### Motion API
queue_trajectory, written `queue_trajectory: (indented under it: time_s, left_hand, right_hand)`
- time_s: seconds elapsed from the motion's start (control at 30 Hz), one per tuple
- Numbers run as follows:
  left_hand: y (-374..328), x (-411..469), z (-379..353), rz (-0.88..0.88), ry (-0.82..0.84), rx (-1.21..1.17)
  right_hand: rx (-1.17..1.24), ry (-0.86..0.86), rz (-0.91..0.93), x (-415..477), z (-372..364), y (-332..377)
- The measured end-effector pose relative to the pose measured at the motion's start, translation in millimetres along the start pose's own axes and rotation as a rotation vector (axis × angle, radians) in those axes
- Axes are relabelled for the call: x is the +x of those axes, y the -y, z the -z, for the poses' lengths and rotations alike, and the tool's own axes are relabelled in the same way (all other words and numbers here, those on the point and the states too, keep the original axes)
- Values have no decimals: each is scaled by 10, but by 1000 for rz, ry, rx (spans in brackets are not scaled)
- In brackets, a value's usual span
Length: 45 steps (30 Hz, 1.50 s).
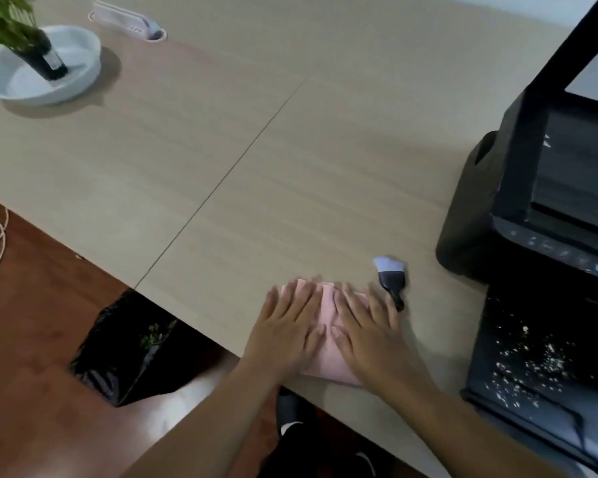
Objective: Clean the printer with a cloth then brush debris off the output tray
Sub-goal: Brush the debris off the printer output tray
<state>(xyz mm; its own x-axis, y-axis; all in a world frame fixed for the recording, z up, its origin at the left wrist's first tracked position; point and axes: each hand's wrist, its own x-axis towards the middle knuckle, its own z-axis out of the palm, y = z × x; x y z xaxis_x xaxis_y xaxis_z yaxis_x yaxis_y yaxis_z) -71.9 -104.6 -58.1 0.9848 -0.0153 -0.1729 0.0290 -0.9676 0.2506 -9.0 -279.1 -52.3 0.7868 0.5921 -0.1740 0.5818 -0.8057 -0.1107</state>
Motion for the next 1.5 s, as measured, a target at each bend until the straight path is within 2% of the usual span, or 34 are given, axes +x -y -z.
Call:
queue_trajectory:
  time_s: [0.1,0.17,0.23,0.33,0.4,0.63,0.7,0.77,0.9,1.03,1.13,1.23,1.33,1.5]
  left_hand:
    - [155,79,24,-8,-16,38]
    - [210,144,78,1,0,60]
    - [189,154,135,-3,-20,55]
    - [58,148,168,-111,-53,24]
    - [24,177,132,-163,-39,21]
    - [114,224,28,-133,9,43]
    - [54,286,125,-139,-33,44]
    - [-85,473,322,-176,-97,24]
    - [-654,1038,813,-330,-316,-101]
    - [-1461,1563,1257,-529,-495,-154]
    - [-2058,1908,1430,-626,-414,-154]
    - [-2428,2245,1456,-591,-176,-83]
    - [-2562,2417,1360,-549,-89,24]
    - [-2586,2452,1331,-558,-122,64]
  right_hand:
    - [-34,59,-18,124,22,80]
    - [3,39,-64,251,75,66]
    - [65,-16,-179,297,169,-5]
    - [145,-140,-396,229,228,-168]
    - [187,-177,-471,202,212,-229]
    - [410,-273,-469,212,113,-272]
    - [484,-249,-458,150,210,-342]
    - [504,-330,-473,31,327,-494]
    - [708,-446,-633,-404,686,-871]
    - [695,-579,-826,-981,923,-1372]
    - [628,-684,-1009,-1347,942,-1735]
    - [563,-694,-1118,-1414,866,-1985]
    - [483,-593,-1095,-1280,781,-2052]
    - [362,-501,-800,-846,704,-1689]
